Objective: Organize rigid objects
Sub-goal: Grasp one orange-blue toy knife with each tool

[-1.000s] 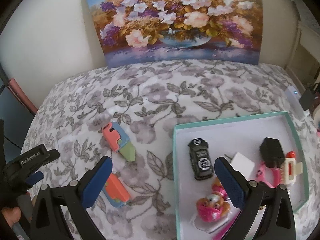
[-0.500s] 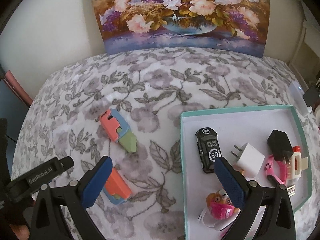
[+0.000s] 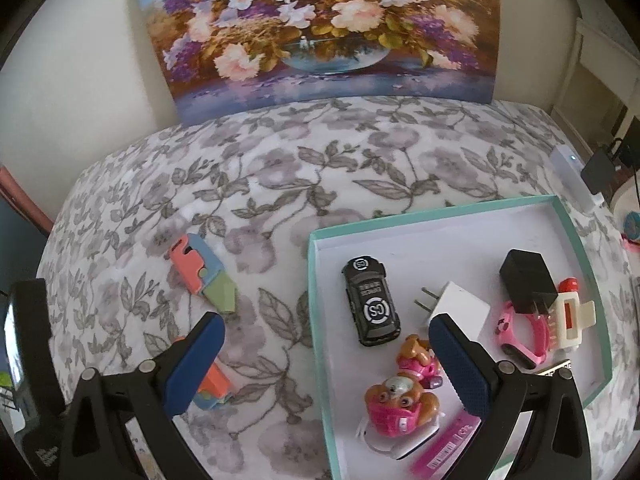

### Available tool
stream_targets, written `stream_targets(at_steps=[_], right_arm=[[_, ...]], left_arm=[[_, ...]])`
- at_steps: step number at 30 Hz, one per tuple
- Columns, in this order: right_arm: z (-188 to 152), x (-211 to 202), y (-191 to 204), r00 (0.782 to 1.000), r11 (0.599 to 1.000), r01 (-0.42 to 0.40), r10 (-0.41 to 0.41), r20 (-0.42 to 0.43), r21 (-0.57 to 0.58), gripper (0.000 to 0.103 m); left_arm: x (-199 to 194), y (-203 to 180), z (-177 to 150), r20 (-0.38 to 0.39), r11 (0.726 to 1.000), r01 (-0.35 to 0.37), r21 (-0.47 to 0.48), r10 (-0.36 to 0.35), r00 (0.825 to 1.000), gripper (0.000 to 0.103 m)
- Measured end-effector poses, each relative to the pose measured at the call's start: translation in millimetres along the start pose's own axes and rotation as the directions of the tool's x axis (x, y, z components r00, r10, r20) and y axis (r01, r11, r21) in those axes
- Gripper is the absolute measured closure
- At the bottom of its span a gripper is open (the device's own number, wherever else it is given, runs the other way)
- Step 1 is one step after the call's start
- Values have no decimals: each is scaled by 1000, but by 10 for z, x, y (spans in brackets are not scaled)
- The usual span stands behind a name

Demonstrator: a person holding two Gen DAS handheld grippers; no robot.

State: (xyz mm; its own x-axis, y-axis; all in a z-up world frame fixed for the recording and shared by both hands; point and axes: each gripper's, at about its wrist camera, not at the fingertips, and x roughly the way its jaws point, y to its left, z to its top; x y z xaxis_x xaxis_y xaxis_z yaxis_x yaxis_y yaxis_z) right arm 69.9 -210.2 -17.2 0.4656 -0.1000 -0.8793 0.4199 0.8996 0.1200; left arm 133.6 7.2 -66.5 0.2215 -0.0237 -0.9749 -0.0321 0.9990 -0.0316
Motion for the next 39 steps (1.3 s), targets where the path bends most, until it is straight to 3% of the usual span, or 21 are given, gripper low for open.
stream_targets(at_steps=[13, 16, 18, 22, 25, 28, 34, 39], right_arm=[[-6, 50, -59, 1000, 1000, 8, -8, -20, 16, 0], [-12, 63, -56, 1000, 1000, 13, -13, -24, 15, 0], [-12, 58, -49, 1000, 1000, 15, -15, -21, 13, 0], [11, 40, -23, 1000, 1000, 9, -9, -10, 3, 0], [38, 32, 48, 1000, 1000, -2, 2, 1, -16, 0], [63, 66, 179, 999, 998, -32, 32, -4, -52, 0], [161, 223, 521, 997, 990, -76, 77, -2, -116, 0], [266, 557, 824, 990, 975, -134, 126, -56, -175, 5]], left_arm=[[71, -306, -108, -22, 996, 34, 84, -32, 999, 18], [95, -399, -112, -27, 994, 71, 79, -69, 997, 29], [116, -438, -142, -21, 991, 110, 79, -109, 994, 53], [95, -512, -175, -8, 988, 117, 103, -117, 993, 56], [77, -450, -129, 4, 988, 144, 62, -145, 989, 59], [42, -260, 8, 39, 993, 115, 18, -116, 992, 61], [106, 133, 178, 53, 986, 129, -103, -124, 991, 61], [143, 279, 243, 63, 981, 139, -137, -131, 989, 61]])
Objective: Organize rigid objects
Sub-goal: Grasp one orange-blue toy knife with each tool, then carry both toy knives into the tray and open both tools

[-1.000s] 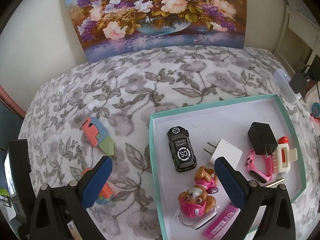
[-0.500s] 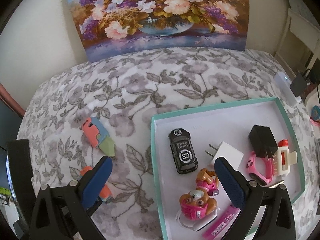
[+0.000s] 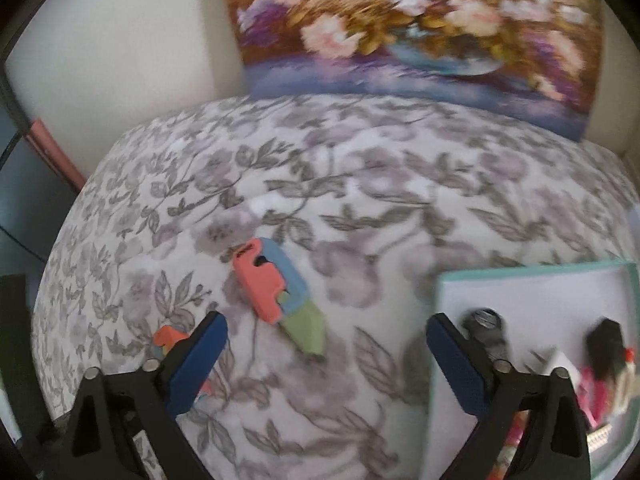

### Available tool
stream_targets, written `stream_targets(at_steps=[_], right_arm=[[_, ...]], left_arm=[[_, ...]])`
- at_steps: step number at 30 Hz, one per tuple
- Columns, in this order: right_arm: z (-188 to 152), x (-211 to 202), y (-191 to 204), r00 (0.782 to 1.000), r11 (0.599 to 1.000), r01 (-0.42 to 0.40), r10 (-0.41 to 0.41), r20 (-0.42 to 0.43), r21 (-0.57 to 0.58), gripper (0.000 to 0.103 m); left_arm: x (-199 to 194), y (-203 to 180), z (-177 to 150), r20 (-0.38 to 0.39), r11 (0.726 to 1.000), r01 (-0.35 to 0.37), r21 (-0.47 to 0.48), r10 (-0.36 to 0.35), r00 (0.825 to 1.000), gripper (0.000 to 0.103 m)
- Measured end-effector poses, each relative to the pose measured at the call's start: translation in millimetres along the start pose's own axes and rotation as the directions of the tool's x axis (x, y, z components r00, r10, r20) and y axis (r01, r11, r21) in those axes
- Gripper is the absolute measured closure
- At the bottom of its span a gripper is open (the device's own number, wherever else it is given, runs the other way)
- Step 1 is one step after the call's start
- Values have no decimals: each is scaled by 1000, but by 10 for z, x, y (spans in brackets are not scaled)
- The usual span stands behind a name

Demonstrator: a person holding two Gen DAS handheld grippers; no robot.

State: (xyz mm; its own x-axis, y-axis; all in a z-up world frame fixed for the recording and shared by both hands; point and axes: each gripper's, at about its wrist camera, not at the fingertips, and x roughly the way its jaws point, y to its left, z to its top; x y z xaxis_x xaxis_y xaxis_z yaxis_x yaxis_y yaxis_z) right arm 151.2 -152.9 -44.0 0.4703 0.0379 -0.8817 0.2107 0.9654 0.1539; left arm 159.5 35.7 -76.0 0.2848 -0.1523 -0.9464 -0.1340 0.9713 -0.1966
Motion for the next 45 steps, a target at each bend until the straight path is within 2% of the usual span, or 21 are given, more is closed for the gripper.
stream_targets(at_steps=[4, 8, 12, 14, 17, 21, 23, 25, 26, 32, 35, 37, 39, 45], right_arm=[[81, 311, 132, 999, 999, 10, -12, -52, -49, 15], [103, 523, 205, 996, 995, 40, -47, -82, -91, 17], [95, 644, 266, 994, 993, 38, -48, -95, -112, 20], [92, 694, 301, 993, 991, 43, -56, -102, -125, 25], [81, 728, 364, 992, 984, 71, -86, -88, -165, 28], [67, 723, 384, 993, 982, 76, -89, -73, -171, 33], [51, 698, 363, 994, 984, 75, -86, -61, -161, 40], [33, 666, 331, 995, 985, 76, -85, -51, -153, 53], [22, 648, 307, 995, 987, 76, -84, -49, -143, 54], [-152, 542, 272, 995, 990, 67, -75, -60, -125, 55], [-250, 409, 160, 998, 999, 9, -13, -69, -51, 55], [-304, 292, 85, 997, 999, -34, 34, -63, -4, 55], [-347, 126, 19, 997, 998, -52, 53, -48, 18, 55], [-462, -348, -164, 997, 994, -81, 80, 7, 71, 55]], left_arm=[[-17, 70, 32, 3, 1000, -1, -7, 1, 1000, 61], [6, 106, 61, 10, 1000, 0, -7, 0, 1000, 61], [-9, 110, 68, 24, 1000, -1, -5, 1, 1000, 61], [-16, 147, 81, 39, 1000, 11, -14, -10, 999, 60], [60, 162, 109, 36, 999, 45, -29, -44, 998, 60], [102, 71, 112, 51, 1000, -8, 12, 8, 999, 61], [97, 46, 98, 63, 999, -26, 26, 24, 998, 61], [102, 18, 93, 63, 998, -41, 41, 39, 997, 63], [106, 9, 92, 61, 998, -43, 45, 41, 997, 63], [83, -15, 51, 34, 998, -44, 54, 42, 999, 63], [18, -44, -9, 26, 998, -28, 62, 27, 999, 64], [-102, -87, -45, 46, 997, -15, 73, 11, 999, 67], [-251, -136, -86, 74, 996, -3, 93, -4, 997, 81], [-428, -286, -196, 84, 988, 60, 141, -72, 994, 81]])
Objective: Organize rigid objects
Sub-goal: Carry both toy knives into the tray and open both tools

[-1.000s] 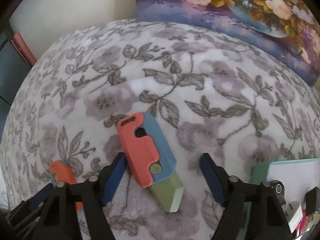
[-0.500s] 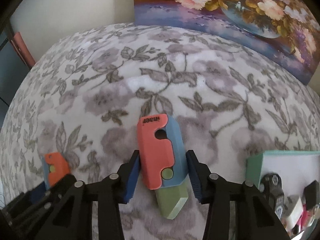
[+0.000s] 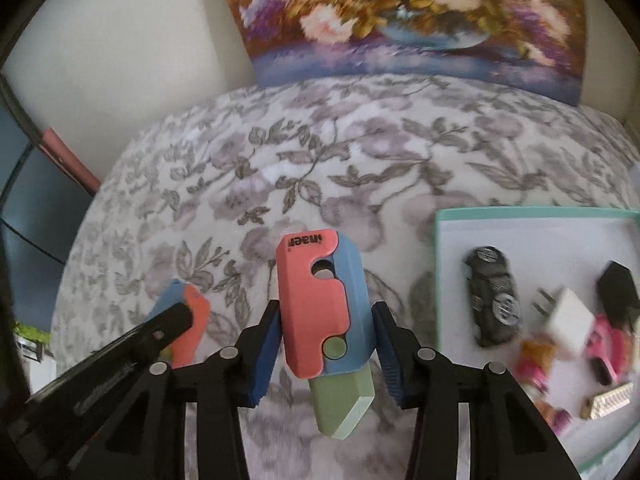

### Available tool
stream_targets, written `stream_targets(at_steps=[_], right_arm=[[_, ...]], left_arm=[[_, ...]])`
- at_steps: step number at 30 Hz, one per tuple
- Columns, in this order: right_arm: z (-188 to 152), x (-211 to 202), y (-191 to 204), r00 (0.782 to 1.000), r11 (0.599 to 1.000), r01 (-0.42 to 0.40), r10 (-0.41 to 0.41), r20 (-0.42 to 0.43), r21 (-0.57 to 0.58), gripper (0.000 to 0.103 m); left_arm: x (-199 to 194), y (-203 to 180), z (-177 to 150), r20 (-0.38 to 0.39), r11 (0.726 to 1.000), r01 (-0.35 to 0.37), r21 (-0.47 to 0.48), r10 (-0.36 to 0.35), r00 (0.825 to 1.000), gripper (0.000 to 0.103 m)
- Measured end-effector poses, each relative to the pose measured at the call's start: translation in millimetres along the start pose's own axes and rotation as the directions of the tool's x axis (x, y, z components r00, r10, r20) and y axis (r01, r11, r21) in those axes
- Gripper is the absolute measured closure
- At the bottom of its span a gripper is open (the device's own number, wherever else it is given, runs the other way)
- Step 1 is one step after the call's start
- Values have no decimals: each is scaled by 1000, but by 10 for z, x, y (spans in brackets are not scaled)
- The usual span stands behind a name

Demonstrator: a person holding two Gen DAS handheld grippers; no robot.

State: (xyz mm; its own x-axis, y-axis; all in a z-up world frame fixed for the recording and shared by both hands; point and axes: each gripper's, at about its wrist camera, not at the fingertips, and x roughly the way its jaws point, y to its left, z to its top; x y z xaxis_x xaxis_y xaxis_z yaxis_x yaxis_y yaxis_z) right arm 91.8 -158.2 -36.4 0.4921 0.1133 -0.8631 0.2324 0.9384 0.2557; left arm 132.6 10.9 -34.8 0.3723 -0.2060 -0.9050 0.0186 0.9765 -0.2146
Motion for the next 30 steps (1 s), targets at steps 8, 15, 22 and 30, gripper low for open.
stream_targets(at_steps=[8, 15, 22, 30], right_arm=[[-159, -572, -275, 998, 997, -19, 14, 67, 71, 55], [-354, -916, -792, 992, 980, 76, -92, 82, 182, 55], [-523, -985, -1347, 987, 953, 136, -154, 49, 271, 55], [-650, -949, -1840, 987, 929, 153, -163, 2, 338, 55]], left_arm=[[-362, -137, -131, 32, 993, 116, 28, -117, 993, 81], [-691, -568, -350, 58, 973, 182, 142, -192, 980, 81], [-743, -1102, -686, 6, 939, 229, 257, -238, 971, 81], [-572, -1554, -999, -78, 909, 257, 329, -245, 966, 81]])
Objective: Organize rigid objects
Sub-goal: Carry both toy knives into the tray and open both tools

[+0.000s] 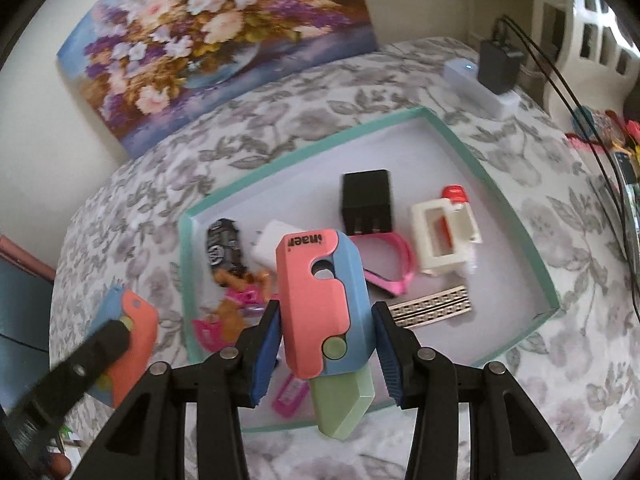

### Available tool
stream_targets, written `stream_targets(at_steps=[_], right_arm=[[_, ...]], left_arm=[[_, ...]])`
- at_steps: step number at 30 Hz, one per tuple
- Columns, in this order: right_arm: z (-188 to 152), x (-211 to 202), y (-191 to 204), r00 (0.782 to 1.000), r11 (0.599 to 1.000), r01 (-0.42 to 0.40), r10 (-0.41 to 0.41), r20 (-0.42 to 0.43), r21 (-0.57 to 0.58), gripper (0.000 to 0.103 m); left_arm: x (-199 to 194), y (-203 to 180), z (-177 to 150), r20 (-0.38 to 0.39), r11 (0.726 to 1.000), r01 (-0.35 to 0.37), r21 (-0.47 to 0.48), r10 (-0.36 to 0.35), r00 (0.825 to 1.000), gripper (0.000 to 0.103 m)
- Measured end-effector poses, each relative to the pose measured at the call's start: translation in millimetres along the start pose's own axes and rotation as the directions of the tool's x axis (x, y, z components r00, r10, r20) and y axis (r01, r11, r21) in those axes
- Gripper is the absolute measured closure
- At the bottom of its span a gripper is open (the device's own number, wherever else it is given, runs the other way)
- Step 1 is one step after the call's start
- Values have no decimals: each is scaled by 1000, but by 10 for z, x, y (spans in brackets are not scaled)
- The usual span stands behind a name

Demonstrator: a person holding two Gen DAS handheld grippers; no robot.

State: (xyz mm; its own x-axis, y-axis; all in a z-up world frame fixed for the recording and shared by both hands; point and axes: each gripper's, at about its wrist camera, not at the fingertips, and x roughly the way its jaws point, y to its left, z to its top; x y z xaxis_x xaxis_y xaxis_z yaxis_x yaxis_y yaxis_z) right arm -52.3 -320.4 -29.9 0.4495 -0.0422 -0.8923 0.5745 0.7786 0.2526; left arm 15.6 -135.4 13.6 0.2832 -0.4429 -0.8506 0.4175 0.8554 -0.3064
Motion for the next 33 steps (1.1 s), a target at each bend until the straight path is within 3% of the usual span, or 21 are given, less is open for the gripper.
stream_targets(at_steps=[4, 20, 33], right_arm=[[2, 34, -117, 1000, 1000, 10, -10, -12, 12, 55], [-4, 139, -187, 999, 1000, 1, -1, -32, 23, 55], [-48, 199, -183, 999, 999, 8, -6, -51, 35, 54]], left_arm=[[156, -130, -63, -52, 1000, 20, 5, -20, 998, 81], [451, -279, -146, -106, 998, -11, 62, 17, 994, 81], [464, -169, -201, -141, 1000, -5, 17, 7, 990, 80]])
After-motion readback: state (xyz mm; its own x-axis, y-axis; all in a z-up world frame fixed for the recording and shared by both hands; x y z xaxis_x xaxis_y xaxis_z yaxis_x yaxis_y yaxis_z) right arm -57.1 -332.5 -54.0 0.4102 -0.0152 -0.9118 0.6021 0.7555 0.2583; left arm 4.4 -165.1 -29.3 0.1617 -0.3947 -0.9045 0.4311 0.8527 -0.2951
